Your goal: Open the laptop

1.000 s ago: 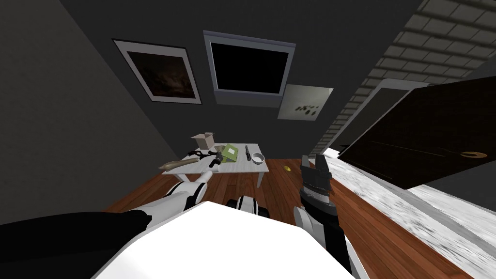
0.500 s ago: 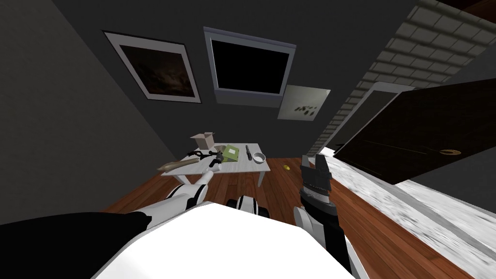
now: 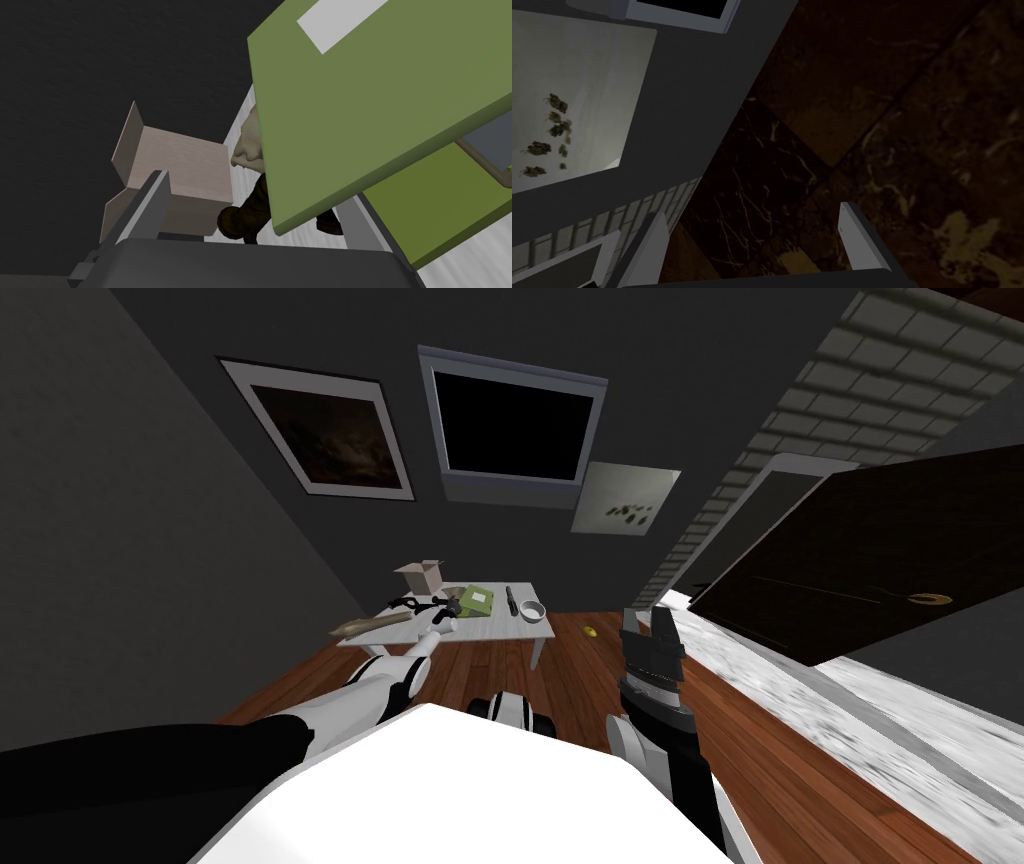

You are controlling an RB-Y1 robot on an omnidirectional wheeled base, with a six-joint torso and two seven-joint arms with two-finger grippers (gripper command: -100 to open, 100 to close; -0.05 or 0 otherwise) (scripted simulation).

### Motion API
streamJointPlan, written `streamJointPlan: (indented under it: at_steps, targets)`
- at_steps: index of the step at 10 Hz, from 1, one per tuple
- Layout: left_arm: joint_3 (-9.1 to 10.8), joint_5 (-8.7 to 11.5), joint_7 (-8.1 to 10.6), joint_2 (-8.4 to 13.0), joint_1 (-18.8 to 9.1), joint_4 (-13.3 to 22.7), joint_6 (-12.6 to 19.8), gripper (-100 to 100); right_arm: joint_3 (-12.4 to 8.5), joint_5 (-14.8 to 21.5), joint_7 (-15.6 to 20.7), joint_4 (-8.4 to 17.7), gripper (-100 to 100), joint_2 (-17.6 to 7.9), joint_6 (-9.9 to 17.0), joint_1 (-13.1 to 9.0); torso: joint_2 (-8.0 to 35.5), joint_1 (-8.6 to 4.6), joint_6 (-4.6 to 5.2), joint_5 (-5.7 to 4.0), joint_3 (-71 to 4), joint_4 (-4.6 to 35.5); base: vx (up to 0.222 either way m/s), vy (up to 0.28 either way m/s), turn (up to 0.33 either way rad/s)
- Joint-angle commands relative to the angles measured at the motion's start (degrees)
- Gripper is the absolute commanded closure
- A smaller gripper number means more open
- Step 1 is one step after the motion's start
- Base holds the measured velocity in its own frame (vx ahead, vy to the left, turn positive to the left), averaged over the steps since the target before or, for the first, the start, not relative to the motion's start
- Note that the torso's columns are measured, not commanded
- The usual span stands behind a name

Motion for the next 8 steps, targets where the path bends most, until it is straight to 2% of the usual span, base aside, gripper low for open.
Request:
streamJointPlan:
  at_steps: [1,2,3,8]
  targets:
    - [0.92,-0.1,-0.58,0.0,0.3,-2.4,1.6,-100,0.0,0.0,0.0,0.0,0,0.0,0.0,0.0,0.0,0.00,-0.01,0.02,0.0,0.0,-0.009,-0.002,0.001]
    - [1.04,-0.1,-0.67,-0.2,0.3,-2.1,1.5,-100,0.0,0.0,0.0,0.0,0,0.0,0.0,0.0,-0.1,-0.01,0.00,0.03,0.0,-0.1,0.000,0.000,0.000]
    - [1.10,-0.1,-0.78,-0.3,0.4,-2.2,1.8,0,0.0,0.0,0.0,0.0,0,0.0,0.0,0.0,-0.1,-0.01,0.02,0.06,-0.1,-0.1,0.000,0.000,0.000]
    - [1.10,-0.1,-0.77,-0.3,0.4,-2.2,1.7,0,0.0,0.0,0.0,0.0,0,0.0,0.0,0.0,-0.2,0.07,0.04,0.14,-0.1,-0.2,0.000,0.000,0.000]
